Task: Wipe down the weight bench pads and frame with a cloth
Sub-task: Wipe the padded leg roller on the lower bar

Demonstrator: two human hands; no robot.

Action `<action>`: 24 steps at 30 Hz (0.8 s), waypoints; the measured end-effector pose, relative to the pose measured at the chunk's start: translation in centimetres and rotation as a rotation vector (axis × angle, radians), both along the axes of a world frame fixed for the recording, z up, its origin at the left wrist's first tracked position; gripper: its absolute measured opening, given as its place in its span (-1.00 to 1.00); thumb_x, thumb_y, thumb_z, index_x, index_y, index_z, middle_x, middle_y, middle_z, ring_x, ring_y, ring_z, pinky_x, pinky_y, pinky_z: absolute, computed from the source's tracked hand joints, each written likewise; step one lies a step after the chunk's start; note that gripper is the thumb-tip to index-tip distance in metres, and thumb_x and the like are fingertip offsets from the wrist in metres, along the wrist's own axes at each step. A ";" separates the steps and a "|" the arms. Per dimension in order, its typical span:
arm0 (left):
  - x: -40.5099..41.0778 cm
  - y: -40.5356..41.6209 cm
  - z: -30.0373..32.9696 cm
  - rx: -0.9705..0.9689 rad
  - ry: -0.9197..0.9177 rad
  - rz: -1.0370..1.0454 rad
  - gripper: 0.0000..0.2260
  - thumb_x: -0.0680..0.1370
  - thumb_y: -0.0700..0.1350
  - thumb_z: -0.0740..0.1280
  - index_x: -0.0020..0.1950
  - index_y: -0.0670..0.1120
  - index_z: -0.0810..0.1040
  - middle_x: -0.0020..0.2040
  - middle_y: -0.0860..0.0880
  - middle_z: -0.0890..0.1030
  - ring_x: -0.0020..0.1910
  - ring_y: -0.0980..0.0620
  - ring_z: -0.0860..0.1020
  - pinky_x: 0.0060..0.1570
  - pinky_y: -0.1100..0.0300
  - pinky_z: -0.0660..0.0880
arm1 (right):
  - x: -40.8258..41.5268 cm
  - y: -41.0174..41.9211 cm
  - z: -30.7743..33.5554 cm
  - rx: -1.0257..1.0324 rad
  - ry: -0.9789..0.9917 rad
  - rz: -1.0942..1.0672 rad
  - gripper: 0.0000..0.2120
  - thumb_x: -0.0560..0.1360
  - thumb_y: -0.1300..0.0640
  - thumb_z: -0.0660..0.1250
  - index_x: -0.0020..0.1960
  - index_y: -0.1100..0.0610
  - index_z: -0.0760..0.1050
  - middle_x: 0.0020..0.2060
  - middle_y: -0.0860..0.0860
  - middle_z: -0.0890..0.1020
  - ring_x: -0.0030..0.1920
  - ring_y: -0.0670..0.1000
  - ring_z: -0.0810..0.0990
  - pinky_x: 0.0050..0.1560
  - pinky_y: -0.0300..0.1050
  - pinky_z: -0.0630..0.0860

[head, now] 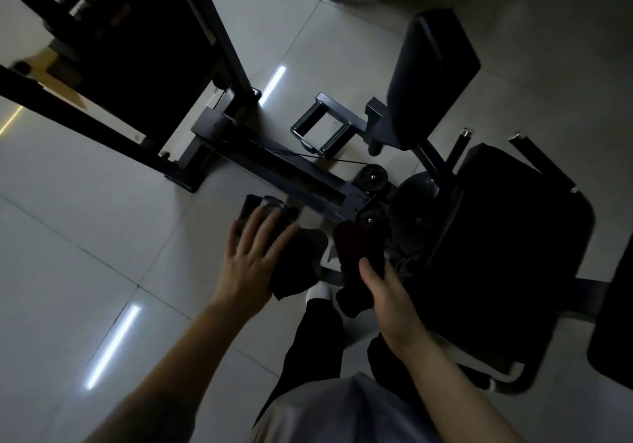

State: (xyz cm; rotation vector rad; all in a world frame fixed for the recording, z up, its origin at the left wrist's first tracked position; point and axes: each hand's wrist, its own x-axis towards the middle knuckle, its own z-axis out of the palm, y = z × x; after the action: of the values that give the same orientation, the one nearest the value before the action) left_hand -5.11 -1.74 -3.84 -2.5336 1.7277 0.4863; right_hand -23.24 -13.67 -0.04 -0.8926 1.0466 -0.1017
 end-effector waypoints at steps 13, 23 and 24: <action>0.8 -1.6 1.8 -0.522 1.568 1.364 -0.58 0.57 0.24 -0.04 0.18 0.12 0.51 0.27 -0.05 0.54 0.26 -0.02 0.49 0.29 0.00 0.40 | 11.8 2.8 -5.5 -1.421 0.156 0.942 -0.58 0.55 -0.11 0.07 0.35 -0.05 0.40 0.44 0.04 0.34 0.48 0.12 0.21 0.29 0.26 0.34; 1.8 -3.3 0.8 -0.555 1.396 1.365 -0.67 0.60 0.21 -0.04 0.24 0.22 0.41 0.20 0.17 0.51 0.18 0.22 0.44 0.32 0.05 0.32 | 16.0 -1.1 -5.4 -0.876 0.190 0.460 -0.66 0.61 0.01 0.10 0.26 0.13 0.47 0.22 0.05 0.52 0.24 0.02 0.47 0.15 -0.24 0.36; 1.9 -3.6 0.3 -0.551 1.330 1.378 -0.59 0.58 0.25 -0.04 0.35 0.17 0.35 0.28 0.09 0.48 0.24 0.15 0.44 0.34 0.02 0.32 | 14.7 0.0 -4.9 -0.887 0.174 0.448 -0.60 0.60 -0.05 0.08 0.37 0.08 0.37 0.33 0.02 0.44 0.33 -0.02 0.39 0.24 -0.23 0.33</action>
State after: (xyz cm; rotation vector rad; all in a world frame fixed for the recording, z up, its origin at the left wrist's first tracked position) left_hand -3.26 -5.33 -3.56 -3.6814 -0.6725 2.2843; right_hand -8.54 -13.62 -4.95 -1.9505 0.9278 -0.1135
